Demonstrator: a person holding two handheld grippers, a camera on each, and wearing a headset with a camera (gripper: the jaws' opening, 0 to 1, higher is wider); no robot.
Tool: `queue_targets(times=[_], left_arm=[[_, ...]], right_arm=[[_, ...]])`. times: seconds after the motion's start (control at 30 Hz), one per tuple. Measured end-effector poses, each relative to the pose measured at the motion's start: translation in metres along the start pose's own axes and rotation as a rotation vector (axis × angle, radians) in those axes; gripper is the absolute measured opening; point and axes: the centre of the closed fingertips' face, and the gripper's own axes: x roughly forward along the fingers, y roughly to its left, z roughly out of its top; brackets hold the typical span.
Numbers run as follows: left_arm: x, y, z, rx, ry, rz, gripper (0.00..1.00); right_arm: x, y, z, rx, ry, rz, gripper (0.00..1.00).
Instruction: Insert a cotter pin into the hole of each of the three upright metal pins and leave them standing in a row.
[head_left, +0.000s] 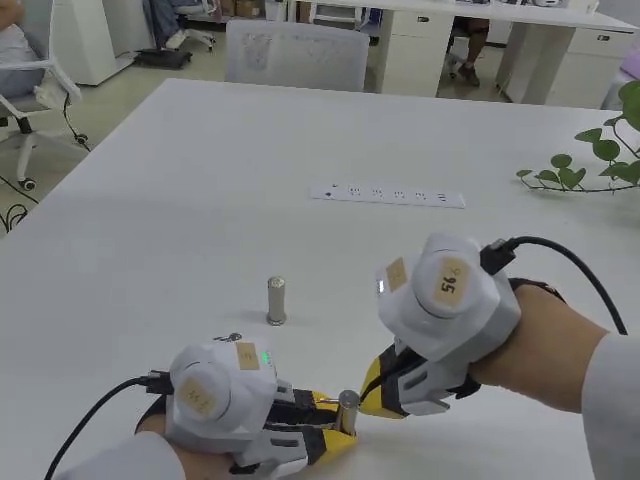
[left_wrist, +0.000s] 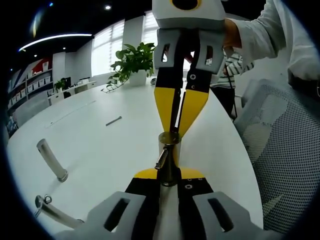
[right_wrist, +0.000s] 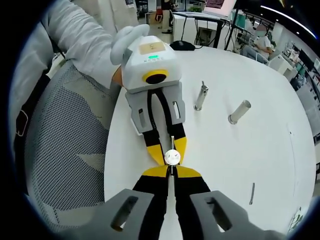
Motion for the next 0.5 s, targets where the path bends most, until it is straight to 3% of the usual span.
queue_targets(times=[0.23, 0.5], left_arm=[[0.0004, 0.0003, -0.0004, 0.0, 0.0, 0.001, 0.11], [0.0007, -0.0002, 0.0002, -0.002, 0.0, 0.0, 0.11]], right_arm=[[-0.0022, -0.0013, -0.0009, 0.043, -0.015, -0.008, 0.15], [-0.0047, 0.0006, -0.0084, 0.051, -0.011, -0.014, 0.14]])
